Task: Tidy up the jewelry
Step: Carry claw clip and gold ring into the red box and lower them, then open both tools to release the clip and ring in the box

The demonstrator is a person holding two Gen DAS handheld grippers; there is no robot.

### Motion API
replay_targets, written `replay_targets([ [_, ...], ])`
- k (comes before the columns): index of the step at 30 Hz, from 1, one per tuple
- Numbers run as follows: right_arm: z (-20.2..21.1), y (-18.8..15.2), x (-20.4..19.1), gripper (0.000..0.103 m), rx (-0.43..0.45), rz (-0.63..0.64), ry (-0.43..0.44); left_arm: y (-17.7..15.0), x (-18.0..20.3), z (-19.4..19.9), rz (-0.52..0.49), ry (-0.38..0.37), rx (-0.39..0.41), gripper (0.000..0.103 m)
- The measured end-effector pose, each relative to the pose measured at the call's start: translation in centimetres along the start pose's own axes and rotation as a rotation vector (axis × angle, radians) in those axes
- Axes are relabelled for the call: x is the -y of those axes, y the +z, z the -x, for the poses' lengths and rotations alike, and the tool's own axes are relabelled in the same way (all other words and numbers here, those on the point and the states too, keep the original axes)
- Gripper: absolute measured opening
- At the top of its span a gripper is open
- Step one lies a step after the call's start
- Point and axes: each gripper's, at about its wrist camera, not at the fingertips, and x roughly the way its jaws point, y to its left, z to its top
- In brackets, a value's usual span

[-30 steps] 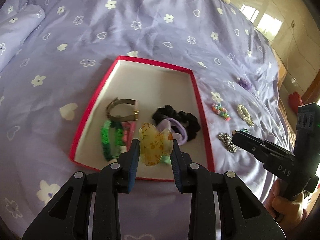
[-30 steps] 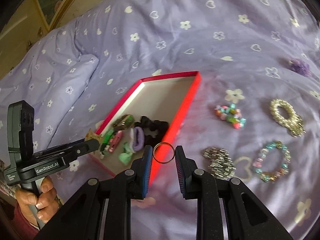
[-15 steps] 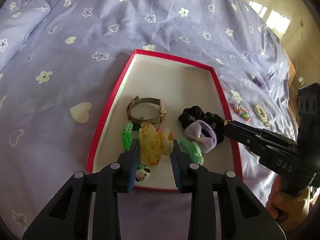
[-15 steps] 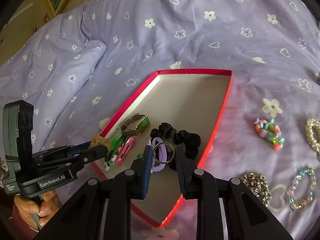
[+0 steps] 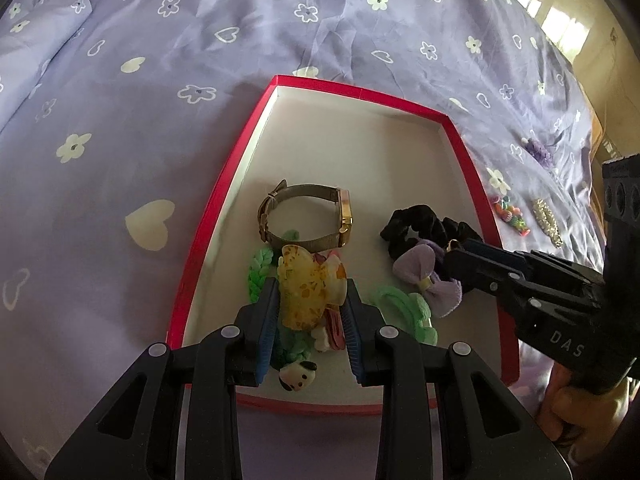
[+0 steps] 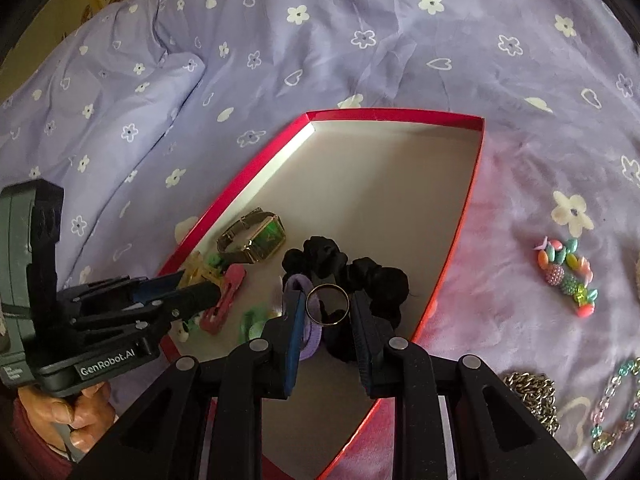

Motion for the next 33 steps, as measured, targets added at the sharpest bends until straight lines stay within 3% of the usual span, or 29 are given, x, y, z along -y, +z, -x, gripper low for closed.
replay_targets([
  [13,-0.4,0.2,-0.4,0.025,-0.023,0.028,0.006,0.0,-0.1,-0.4,0.012,-0.005,-0.015,0.029],
  [20,0.1,0.0,-0.4,0.03,-0.008,0.008,0.025,0.0,0.0,0.0,0.015,0.0,-0.009,0.041],
  [33,3.5,-0.2,0.0,0.036,0.063,-0.024,0.031,0.0,0.9,2.4,0.008,0.003,0.031,0.045],
])
